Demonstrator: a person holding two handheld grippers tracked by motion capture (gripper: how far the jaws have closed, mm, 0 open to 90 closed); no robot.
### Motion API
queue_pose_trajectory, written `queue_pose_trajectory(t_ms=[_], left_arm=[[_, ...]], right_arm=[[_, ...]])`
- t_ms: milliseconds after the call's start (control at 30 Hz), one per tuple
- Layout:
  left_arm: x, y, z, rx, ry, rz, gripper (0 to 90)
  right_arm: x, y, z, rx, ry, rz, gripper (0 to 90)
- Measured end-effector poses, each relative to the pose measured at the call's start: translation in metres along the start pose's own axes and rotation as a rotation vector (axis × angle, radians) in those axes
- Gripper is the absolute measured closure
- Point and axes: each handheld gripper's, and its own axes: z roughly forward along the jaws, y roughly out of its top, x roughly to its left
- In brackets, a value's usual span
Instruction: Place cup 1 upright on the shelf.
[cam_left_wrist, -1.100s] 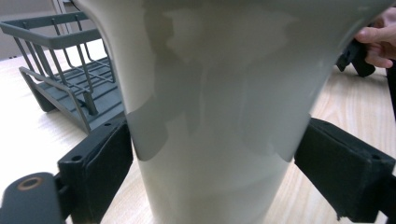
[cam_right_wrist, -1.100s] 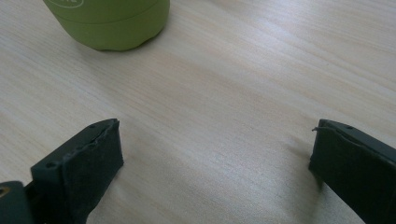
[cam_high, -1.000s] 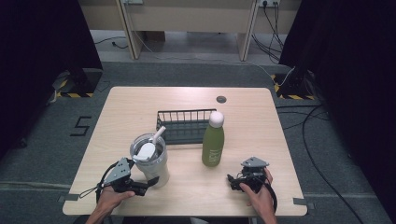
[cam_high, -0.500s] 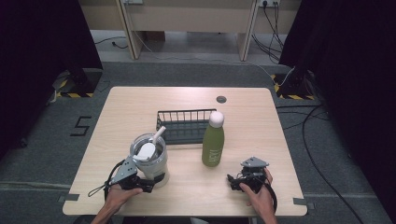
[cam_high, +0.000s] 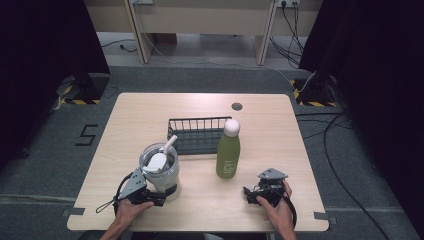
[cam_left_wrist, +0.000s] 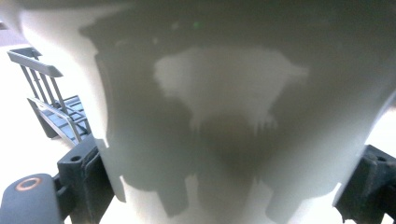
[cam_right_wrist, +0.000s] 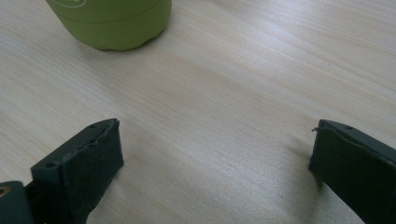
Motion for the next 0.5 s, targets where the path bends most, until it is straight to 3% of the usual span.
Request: queue_pose_trajectory(t_ms=[233, 333, 500], left_arm=[[0.001, 0.006, 0.001, -0.003, 0.002, -0.009, 10.4], [0.003, 0.013, -0.001, -0.019, 0.006, 0.001, 10.4], [0.006, 0.028, -0.002, -0.034, -0.009, -0.018, 10.4]], right_arm=[[0.0, 0.0, 0.0, 0.0, 0.001, -0.003, 2.5], [0.0, 0.0, 0.0, 0.0, 0.001, -0.003, 2.5], [-0.001, 0.0, 0.0, 0.002, 0.002, -0.003, 2.4]])
